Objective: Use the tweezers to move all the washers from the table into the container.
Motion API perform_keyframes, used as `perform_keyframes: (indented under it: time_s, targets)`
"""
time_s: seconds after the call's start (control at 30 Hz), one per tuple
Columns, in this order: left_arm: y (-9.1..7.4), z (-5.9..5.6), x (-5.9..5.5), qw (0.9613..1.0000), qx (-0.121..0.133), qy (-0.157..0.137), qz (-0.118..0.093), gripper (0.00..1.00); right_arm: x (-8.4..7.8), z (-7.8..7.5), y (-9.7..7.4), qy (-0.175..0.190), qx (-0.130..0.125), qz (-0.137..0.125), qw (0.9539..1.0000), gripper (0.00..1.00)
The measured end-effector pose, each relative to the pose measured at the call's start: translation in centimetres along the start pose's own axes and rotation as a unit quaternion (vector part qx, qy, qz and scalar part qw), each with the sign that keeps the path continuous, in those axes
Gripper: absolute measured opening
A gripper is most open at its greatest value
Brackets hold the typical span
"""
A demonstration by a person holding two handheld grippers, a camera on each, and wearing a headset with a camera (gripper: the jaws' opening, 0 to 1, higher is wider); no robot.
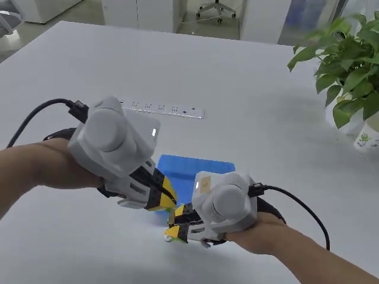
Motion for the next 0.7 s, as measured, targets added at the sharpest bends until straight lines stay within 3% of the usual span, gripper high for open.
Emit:
perform_keyframes:
  time_s: [0.37, 0.7]
  targets:
    - [0.3, -0.6, -1.1, 0.9999, -0.004, -0.013, 0.005, 0.05, -0.5, 0.5, 1.0, 0.0, 0.01, 0.002, 1.0, 0.13]
    - [0.7, -0.8, -1.3, 0.9998, -0.007, -0.016, 0.007, 0.05, -0.8, 0.4, 1.5, -0.001, 0.011, 0.006, 0.9999, 0.13]
Point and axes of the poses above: the centre of the closed fingertips' face, and the gripper's own axes: y roughly forward along the fingers, z roughly to its left, x roughly out of its top, the point moved 10 cm from there along -y, roughly backward along the fingers, and after that the axes turned 7 degrees about y, right-handed, at the moved point
